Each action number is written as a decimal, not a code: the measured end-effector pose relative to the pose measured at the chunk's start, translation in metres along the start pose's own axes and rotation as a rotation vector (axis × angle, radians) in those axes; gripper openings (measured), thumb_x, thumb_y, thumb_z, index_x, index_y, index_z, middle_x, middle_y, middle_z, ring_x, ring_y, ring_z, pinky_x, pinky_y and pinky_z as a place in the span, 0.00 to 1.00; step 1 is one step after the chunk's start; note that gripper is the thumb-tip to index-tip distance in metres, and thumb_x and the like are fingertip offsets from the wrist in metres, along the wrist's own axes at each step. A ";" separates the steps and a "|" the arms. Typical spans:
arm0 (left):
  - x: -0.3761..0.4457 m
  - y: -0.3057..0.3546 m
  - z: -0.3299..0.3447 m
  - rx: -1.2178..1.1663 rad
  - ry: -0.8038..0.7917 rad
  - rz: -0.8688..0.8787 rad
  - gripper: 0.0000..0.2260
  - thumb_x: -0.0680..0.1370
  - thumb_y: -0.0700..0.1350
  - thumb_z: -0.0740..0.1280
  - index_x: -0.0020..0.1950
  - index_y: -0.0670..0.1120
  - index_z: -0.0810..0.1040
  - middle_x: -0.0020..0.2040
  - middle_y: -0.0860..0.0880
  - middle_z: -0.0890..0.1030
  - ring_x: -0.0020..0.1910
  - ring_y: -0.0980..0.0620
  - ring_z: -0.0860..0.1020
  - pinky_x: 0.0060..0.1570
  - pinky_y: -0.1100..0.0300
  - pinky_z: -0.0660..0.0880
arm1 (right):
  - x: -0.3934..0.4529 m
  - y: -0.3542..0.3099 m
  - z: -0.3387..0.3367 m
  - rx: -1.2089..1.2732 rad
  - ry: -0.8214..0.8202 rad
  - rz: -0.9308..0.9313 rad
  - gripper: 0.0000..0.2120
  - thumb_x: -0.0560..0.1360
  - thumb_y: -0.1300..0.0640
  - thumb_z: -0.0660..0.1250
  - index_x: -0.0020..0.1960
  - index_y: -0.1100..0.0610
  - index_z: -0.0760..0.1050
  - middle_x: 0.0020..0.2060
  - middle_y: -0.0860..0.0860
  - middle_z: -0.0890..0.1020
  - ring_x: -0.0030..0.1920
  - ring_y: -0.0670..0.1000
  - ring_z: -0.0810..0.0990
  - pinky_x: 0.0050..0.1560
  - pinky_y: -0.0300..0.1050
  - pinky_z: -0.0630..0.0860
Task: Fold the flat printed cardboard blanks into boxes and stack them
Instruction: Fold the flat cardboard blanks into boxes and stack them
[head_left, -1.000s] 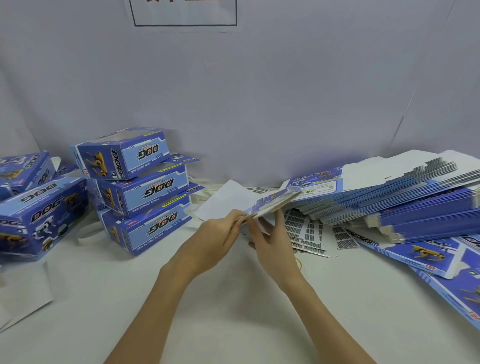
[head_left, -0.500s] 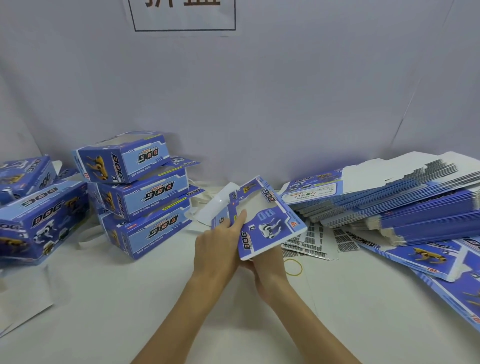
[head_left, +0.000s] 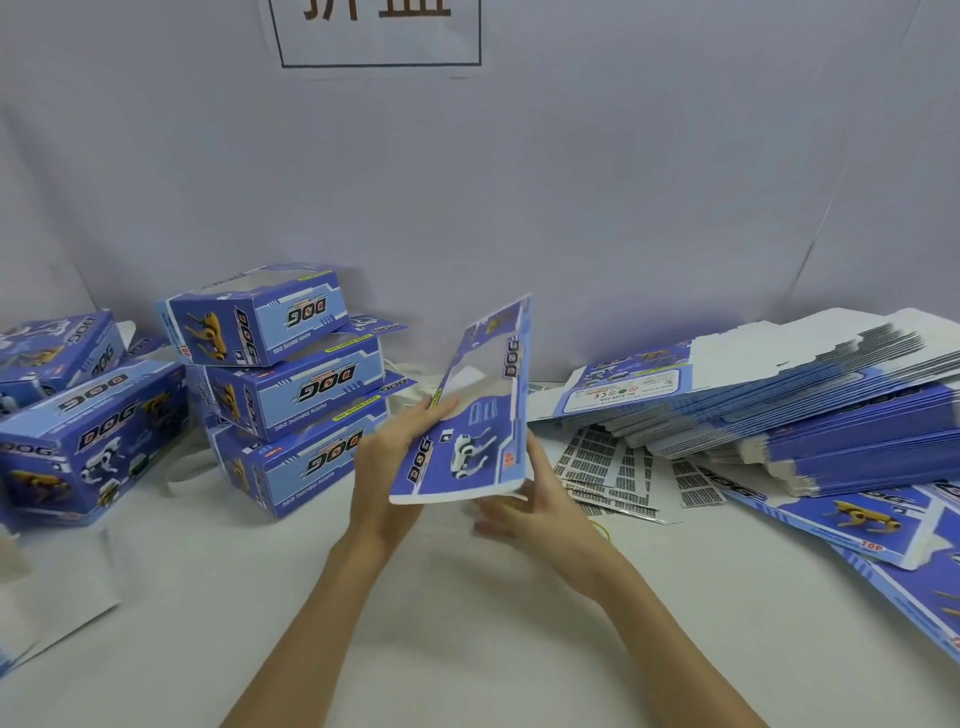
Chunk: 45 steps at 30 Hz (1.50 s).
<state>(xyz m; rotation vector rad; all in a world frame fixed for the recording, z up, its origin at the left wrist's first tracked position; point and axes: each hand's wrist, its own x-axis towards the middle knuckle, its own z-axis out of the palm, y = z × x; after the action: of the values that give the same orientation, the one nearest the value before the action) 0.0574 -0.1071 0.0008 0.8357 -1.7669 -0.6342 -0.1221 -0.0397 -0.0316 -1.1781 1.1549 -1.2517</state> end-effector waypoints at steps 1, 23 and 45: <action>0.009 -0.001 -0.002 0.035 -0.033 -0.032 0.23 0.81 0.49 0.70 0.76 0.45 0.74 0.68 0.49 0.81 0.66 0.56 0.80 0.56 0.67 0.78 | 0.000 -0.004 -0.006 0.066 -0.017 0.017 0.42 0.82 0.69 0.69 0.83 0.38 0.55 0.68 0.60 0.80 0.60 0.63 0.86 0.60 0.62 0.84; 0.010 -0.007 -0.030 -0.717 -0.158 -0.419 0.20 0.82 0.31 0.58 0.72 0.42 0.77 0.70 0.43 0.80 0.71 0.41 0.77 0.74 0.41 0.69 | -0.008 -0.037 -0.043 0.524 0.108 0.090 0.19 0.75 0.45 0.71 0.61 0.52 0.84 0.62 0.58 0.86 0.59 0.61 0.86 0.56 0.55 0.84; 0.006 0.000 0.005 -0.632 -0.169 -0.617 0.13 0.72 0.69 0.72 0.50 0.85 0.71 0.57 0.60 0.86 0.56 0.48 0.86 0.44 0.53 0.84 | -0.011 -0.032 -0.017 0.095 -0.006 -0.086 0.36 0.76 0.47 0.76 0.75 0.23 0.62 0.60 0.52 0.86 0.56 0.61 0.88 0.46 0.53 0.86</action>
<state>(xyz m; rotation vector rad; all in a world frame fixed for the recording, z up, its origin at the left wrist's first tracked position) 0.0512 -0.1122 0.0025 0.8804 -1.2974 -1.6079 -0.1406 -0.0280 -0.0010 -1.1706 1.0383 -1.3524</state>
